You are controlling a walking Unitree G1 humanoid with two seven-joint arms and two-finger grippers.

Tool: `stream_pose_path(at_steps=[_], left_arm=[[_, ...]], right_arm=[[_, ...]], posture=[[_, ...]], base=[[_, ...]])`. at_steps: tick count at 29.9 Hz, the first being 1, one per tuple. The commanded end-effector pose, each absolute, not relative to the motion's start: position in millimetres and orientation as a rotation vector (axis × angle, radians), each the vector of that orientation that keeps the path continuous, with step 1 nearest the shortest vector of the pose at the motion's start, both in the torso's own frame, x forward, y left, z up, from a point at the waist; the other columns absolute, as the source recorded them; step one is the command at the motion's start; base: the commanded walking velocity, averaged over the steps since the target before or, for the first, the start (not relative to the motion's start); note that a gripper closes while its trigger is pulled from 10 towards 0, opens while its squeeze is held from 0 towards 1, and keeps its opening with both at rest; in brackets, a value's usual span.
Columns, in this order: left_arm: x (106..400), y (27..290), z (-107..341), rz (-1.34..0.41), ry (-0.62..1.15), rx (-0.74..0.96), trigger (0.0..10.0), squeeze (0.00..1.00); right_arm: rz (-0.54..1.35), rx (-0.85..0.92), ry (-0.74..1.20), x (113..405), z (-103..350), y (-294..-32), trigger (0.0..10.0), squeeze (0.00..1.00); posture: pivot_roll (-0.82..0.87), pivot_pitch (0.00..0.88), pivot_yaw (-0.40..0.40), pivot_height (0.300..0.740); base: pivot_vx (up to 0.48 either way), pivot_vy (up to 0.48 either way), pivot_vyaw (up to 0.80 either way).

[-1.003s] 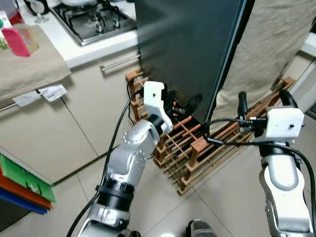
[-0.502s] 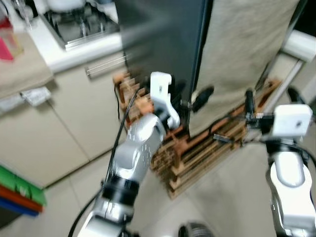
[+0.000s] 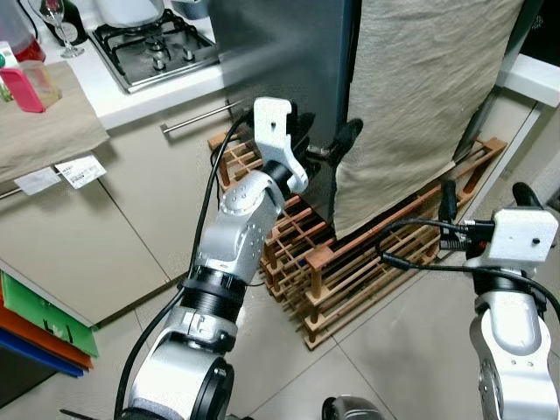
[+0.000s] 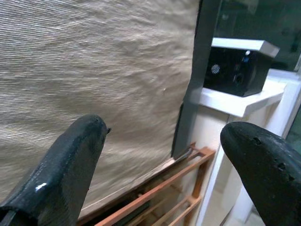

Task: Restocking fridge

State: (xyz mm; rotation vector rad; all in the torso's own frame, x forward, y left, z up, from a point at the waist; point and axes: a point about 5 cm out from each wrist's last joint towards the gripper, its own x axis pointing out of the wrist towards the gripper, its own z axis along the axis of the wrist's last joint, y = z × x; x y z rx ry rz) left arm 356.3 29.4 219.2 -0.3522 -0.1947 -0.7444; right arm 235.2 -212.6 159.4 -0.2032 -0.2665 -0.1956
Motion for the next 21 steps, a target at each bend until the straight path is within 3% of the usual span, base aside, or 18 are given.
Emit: stream_pose_path(at_steps=[1, 9, 12, 21], left_arm=[[358, 27, 220, -0.762, -0.194, -0.354, 10.0, 0.01], [354, 11, 235, -0.892, -0.216, -0.414, 10.0, 0.03], [340, 2, 238, -0.981, -0.217, -0.447, 10.0, 0.02], [326, -4, 222, -1.005, -0.166, -0.452, 10.0, 0.02]], right_arm=[[-0.181, -0.192, -0.281, 233, 164, -212, 10.0, 0.00], [-0.104, -0.177, -0.248, 230, 160, -208, 10.0, 0.00], [-0.100, -0.183, -0.240, 230, 159, -209, 10.0, 0.00], [-0.099, -0.188, -0.228, 233, 157, -209, 10.0, 0.00]], posture=[[-0.35, 0.093, 0.105, 0.740], [-0.36, 0.097, 0.101, 0.740], [-0.36, 0.101, 0.099, 0.740], [-0.34, 0.101, 0.092, 0.740]], base=[[0.000, 0.000, 0.00], [0.000, 0.000, 0.00], [0.000, 0.000, 0.00], [0.000, 0.000, 0.00]])
